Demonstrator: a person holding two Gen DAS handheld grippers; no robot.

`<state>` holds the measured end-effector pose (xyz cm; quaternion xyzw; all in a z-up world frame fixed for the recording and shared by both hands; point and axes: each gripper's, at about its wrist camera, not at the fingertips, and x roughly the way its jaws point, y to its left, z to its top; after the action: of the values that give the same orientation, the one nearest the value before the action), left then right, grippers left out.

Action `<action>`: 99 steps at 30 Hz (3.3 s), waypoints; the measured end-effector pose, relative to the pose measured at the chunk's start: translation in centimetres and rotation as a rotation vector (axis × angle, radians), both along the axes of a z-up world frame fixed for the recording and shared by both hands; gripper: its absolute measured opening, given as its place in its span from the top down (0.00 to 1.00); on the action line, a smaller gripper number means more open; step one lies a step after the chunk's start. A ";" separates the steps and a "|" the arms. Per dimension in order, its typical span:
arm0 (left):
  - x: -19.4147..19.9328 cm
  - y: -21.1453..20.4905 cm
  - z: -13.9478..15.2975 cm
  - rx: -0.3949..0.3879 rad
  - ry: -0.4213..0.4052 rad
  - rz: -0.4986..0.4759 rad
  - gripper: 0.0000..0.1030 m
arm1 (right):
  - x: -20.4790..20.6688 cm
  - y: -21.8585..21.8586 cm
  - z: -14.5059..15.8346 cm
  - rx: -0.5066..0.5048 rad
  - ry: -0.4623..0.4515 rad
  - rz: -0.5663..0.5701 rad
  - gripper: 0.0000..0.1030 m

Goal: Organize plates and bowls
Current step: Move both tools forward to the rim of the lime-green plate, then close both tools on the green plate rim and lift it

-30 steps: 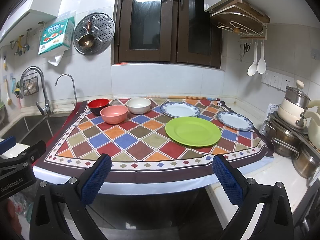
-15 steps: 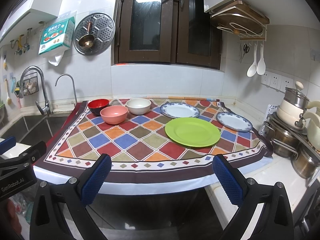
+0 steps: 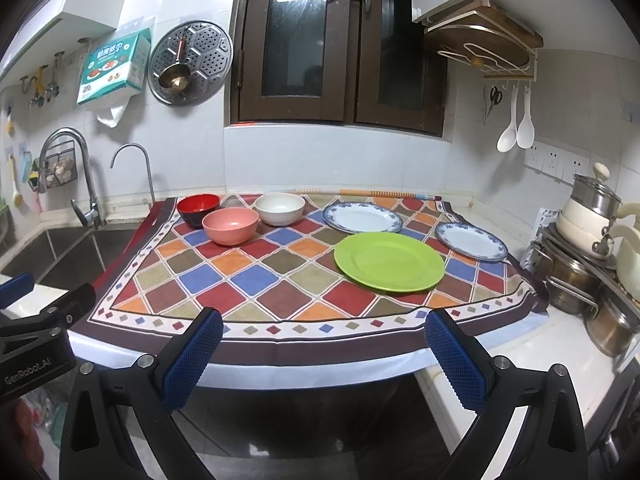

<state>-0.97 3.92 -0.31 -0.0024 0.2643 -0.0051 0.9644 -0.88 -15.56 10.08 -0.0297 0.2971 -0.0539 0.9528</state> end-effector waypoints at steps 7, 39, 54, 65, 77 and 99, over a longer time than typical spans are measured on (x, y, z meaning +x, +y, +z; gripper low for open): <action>1.9 -1.3 0.2 0.062 0.000 -0.040 0.00 | 0.9 -0.4 -0.5 0.002 0.030 -0.017 0.01; 25.2 -16.7 -1.9 0.078 0.115 -0.244 0.03 | 18.6 -13.2 -4.2 -0.038 0.067 -0.236 0.01; 33.7 -23.7 -7.7 0.055 0.316 -0.311 0.20 | 25.6 -20.6 -10.4 0.037 0.217 -0.340 0.09; 36.9 -27.3 -11.0 0.050 0.437 -0.366 0.32 | 28.1 -24.5 -14.8 0.169 0.331 -0.377 0.25; 38.4 -28.8 -12.6 0.012 0.524 -0.385 0.55 | 29.6 -25.9 -17.0 0.243 0.407 -0.365 0.45; 38.2 -27.8 -11.4 0.004 0.506 -0.363 0.62 | 29.8 -25.3 -15.9 0.207 0.410 -0.333 0.61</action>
<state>37.28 -23.90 -11.71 0.0455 0.4922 -0.1759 0.8513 28.95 -40.85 -5.80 0.1068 0.4883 -0.1717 0.8489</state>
